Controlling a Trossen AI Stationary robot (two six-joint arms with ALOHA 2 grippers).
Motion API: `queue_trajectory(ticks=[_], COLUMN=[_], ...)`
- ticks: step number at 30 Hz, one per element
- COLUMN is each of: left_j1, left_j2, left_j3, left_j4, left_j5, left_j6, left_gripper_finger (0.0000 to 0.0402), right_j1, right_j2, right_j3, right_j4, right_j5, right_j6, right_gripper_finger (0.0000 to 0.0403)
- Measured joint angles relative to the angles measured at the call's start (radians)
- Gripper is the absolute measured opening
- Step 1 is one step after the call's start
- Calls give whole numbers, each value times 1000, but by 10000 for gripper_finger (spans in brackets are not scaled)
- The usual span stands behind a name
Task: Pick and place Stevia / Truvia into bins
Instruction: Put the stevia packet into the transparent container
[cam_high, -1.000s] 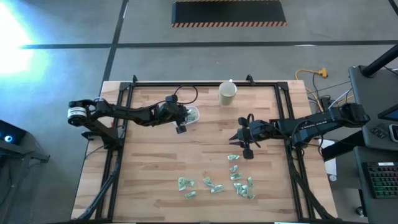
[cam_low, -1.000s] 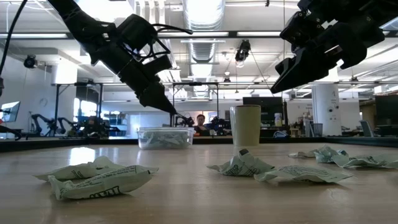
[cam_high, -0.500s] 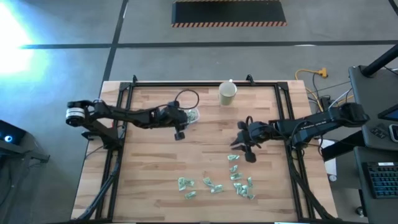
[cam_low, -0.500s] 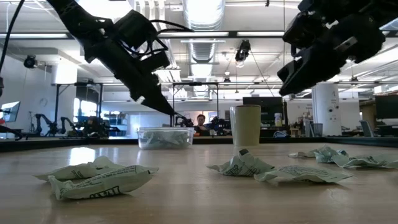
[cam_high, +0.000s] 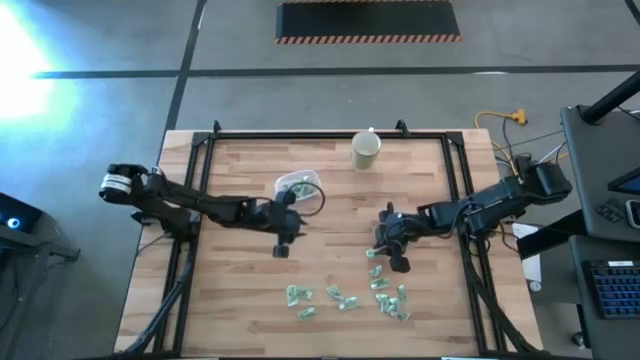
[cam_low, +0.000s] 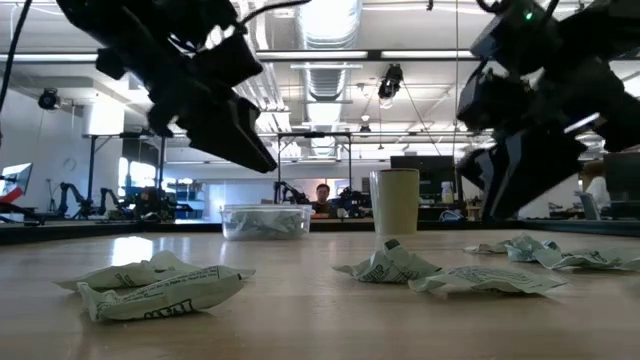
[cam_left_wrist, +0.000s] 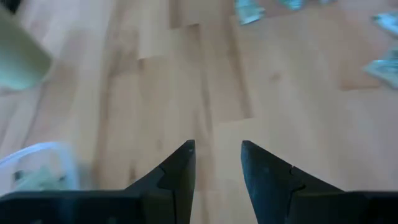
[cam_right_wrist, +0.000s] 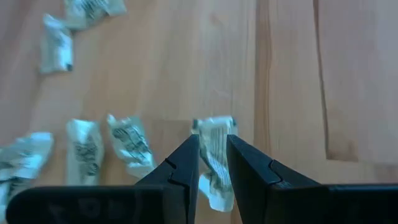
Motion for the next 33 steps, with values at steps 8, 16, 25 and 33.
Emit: queue_trajectory(ticks=[8, 16, 25, 33], left_j1=[-69, -71, -71, -71], left_j2=[-43, -68, -67, -65], left_j3=[1, -3, -20, -24], left_j4=[-12, -24, -24, -23], left_j5=[-4, -4, -4, -4], left_j6=[0, -1, -3, -3], left_gripper_finger=[114, 114, 114, 114], right_j1=[0, 7, 54, 61], right_j2=[64, 72, 71, 71], right_j3=[0, 1, 0, 0], right_j4=[1, 3, 6, 9], right_j5=[20, 23, 50, 75], right_j6=[4, 4, 7, 38], right_gripper_finger=[73, 73, 73, 82])
